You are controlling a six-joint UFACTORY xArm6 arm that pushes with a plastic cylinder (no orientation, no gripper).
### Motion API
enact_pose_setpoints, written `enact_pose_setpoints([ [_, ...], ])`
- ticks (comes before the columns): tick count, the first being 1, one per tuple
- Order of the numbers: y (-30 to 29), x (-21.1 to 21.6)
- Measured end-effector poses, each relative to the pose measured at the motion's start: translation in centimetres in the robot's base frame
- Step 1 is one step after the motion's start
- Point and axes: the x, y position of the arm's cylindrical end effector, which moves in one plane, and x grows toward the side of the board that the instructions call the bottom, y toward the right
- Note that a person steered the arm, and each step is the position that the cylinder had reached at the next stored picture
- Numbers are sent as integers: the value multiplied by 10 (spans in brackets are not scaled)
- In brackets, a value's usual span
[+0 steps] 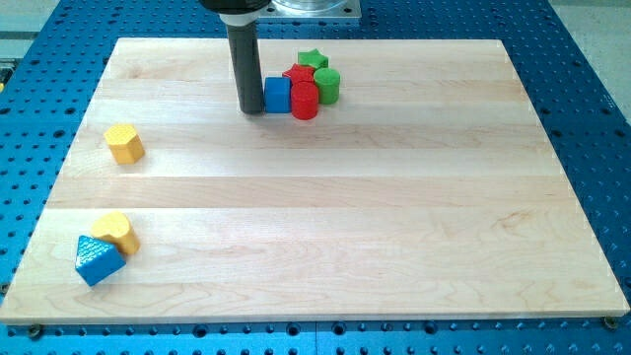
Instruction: Move the hexagon parallel to the blue cube
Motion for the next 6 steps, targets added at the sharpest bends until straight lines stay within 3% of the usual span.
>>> enact_pose_setpoints([
  [2,-24,86],
  [3,-87,100],
  [4,-154,102],
  [5,-173,100],
  [6,-135,62],
])
